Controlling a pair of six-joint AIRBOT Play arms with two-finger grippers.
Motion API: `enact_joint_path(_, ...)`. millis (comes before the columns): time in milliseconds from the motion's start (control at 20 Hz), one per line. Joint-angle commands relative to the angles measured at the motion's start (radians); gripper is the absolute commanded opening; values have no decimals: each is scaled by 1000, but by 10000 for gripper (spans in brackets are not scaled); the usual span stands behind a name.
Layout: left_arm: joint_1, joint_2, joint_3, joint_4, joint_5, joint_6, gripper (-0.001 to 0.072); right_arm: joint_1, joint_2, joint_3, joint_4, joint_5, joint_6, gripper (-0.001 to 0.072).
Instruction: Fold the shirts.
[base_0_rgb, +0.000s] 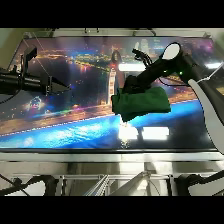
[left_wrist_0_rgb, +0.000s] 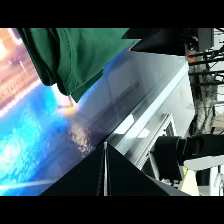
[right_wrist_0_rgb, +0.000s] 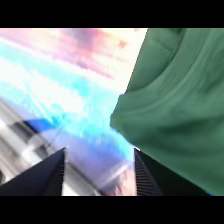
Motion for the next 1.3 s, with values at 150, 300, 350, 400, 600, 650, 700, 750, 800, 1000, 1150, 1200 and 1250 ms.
enact_joint_path(150,-55,6,-13,1,21,15,18,-247,74,-1,-212,215,26,365)
enact_joint_path(300,-55,6,-13,1,41,14,18,-410,84,-4,-290,232,47,369)
enact_joint_path(350,-55,6,-13,1,41,14,18,-467,84,-21,-286,201,55,476)
enact_joint_path(400,-55,6,-13,1,39,14,18,-510,83,-51,-278,151,59,708)
enact_joint_path(600,-55,6,-13,1,58,14,18,-594,33,-198,-205,4,-10,710)
enact_joint_path(650,-55,6,-13,0,59,14,18,-599,5,-219,-179,-7,-40,710)
enact_joint_path(700,-55,6,-13,1,59,14,17,-599,-27,-232,-155,-9,-64,710)
enact_joint_path(750,-55,6,-13,1,61,14,17,-598,-66,-235,-119,-8,-92,710)
enact_joint_path(800,-55,6,-13,1,61,14,18,-597,-104,-235,-57,-8,-120,710)
enact_joint_path(1000,-55,6,-13,0,61,13,18,-590,-218,-235,233,-8,-233,710)
enact_joint_path(1150,-55,6,-13,0,61,13,18,-554,-255,-234,266,-10,-244,709)
enact_joint_path(1200,-55,6,-13,0,64,13,18,-539,-261,-234,266,-11,-245,709)
enact_joint_path(1250,-55,6,-13,0,69,13,17,-527,-263,-234,266,-10,-245,701)
